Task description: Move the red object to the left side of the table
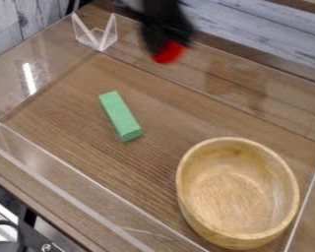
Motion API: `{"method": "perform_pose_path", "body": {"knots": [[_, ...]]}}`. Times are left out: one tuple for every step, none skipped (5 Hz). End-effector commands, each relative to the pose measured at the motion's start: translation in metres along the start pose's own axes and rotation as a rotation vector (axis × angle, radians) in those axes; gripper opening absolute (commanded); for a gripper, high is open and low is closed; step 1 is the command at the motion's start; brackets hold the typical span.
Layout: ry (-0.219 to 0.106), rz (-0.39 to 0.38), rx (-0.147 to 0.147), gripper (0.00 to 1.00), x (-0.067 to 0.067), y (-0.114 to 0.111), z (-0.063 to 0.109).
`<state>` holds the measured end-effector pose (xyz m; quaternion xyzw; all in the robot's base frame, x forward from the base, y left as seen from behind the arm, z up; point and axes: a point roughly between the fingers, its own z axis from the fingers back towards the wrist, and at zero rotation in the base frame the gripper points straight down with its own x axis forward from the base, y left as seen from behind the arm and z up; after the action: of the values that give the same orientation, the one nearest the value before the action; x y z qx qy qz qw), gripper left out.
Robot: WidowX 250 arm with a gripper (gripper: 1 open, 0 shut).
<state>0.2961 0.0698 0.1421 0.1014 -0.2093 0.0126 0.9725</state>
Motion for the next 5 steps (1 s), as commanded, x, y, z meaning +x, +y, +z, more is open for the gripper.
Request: {"method": "perform_pose_path", "body": {"knots": [[-0.027,-0.018,0.005,0.00,-0.020,0.033,0.005],[-0.014,-0.029,0.012,0.00,-0.042,0.065,-0.005],[0.005,-0.021,0.014,0.00,-0.047,0.099,-0.028],[0.019,-0.023,0.014,0.00,-0.045,0.124,-0.052],[0.033,-0.003,0.017,0.00,-0.045,0.136,-0.065]]}}
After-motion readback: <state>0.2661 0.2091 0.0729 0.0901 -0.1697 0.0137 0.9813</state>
